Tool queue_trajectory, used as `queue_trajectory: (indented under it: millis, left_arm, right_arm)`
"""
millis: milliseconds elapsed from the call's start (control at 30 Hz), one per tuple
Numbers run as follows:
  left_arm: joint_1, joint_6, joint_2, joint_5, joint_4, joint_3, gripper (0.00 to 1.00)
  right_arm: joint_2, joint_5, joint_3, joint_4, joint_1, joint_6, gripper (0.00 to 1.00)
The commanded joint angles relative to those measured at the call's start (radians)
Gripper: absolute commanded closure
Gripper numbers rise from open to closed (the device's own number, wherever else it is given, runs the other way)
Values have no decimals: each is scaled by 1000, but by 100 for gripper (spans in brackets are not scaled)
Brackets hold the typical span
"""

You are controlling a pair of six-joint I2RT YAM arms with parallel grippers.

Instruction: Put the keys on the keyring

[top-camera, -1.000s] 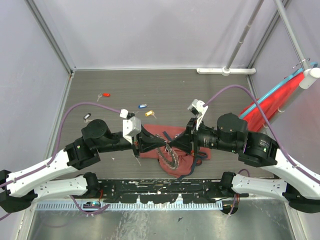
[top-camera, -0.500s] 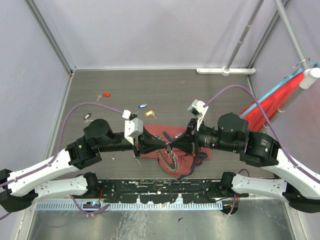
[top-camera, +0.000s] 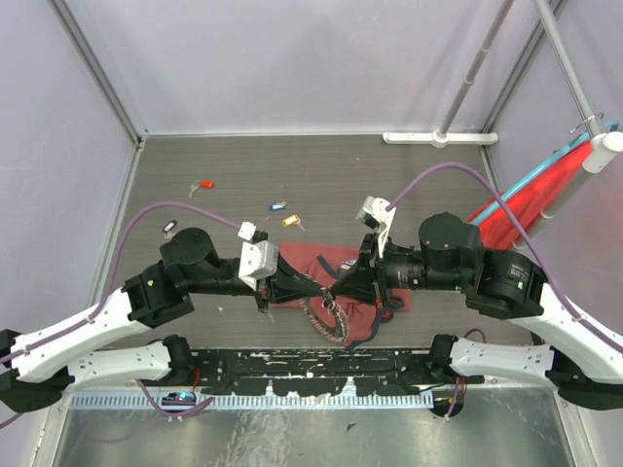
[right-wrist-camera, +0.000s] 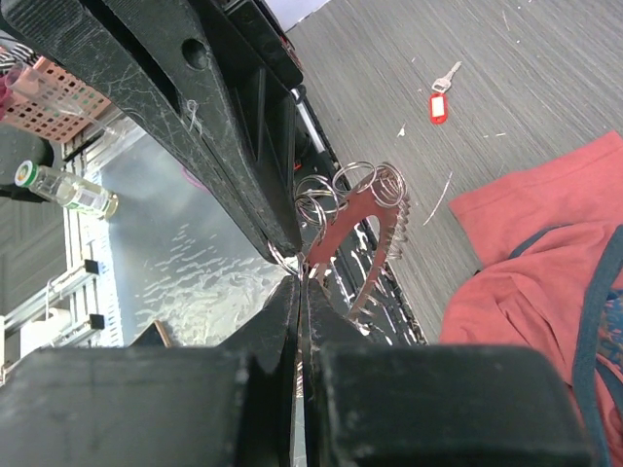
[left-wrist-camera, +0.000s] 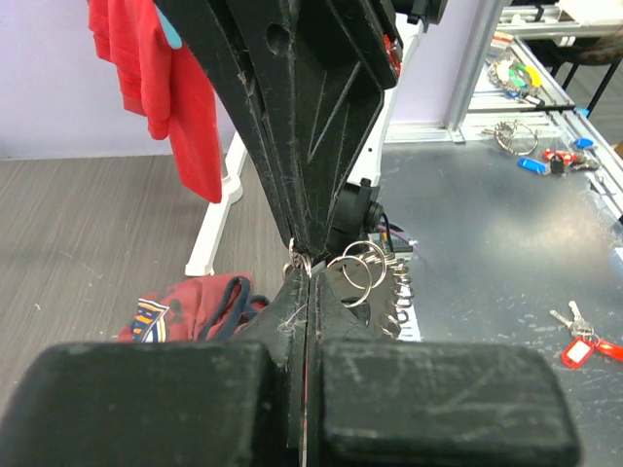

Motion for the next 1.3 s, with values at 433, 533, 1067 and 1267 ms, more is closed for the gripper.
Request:
queue_trajectory:
  millis: [433,533,1067,1267]
  left_arm:
    - [-4,167,-29,126,-164,134,100]
    - [-4,179,-31,124,-182,140,100]
    - [-3,185,-32,119,-198,155,100]
    - [-4,173,-18,143,-179,160,100]
  right_arm:
    - [62,-34,113,-32,-5,9,99]
    - [78,-37,132,-62,-5,10,99]
    - [87,-24,138,-116,-5,28,99]
    - [89,-34,108,-80,-6,35,99]
